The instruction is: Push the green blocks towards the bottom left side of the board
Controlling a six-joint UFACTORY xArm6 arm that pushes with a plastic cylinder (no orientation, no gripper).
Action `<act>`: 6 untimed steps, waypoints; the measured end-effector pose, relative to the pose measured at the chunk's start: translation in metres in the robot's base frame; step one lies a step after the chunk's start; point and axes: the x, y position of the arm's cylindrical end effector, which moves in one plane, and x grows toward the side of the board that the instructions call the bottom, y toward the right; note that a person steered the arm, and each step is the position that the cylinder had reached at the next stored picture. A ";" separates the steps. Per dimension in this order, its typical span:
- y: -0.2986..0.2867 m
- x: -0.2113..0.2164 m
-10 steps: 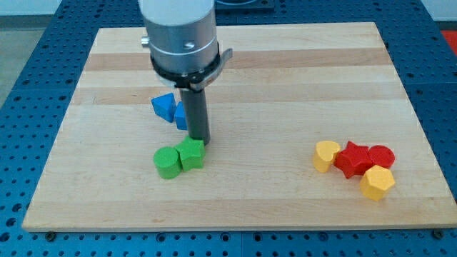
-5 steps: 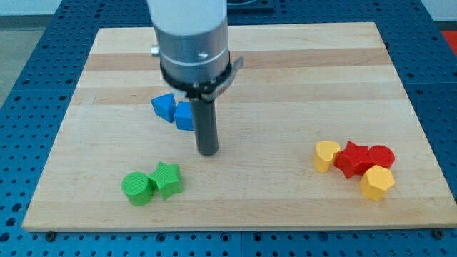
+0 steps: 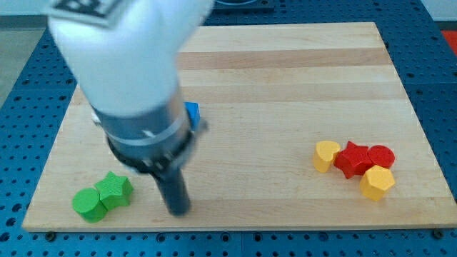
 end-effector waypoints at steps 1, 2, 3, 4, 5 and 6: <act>-0.001 0.002; -0.013 0.001; -0.040 0.001; -0.079 0.002; -0.109 0.001; -0.136 0.002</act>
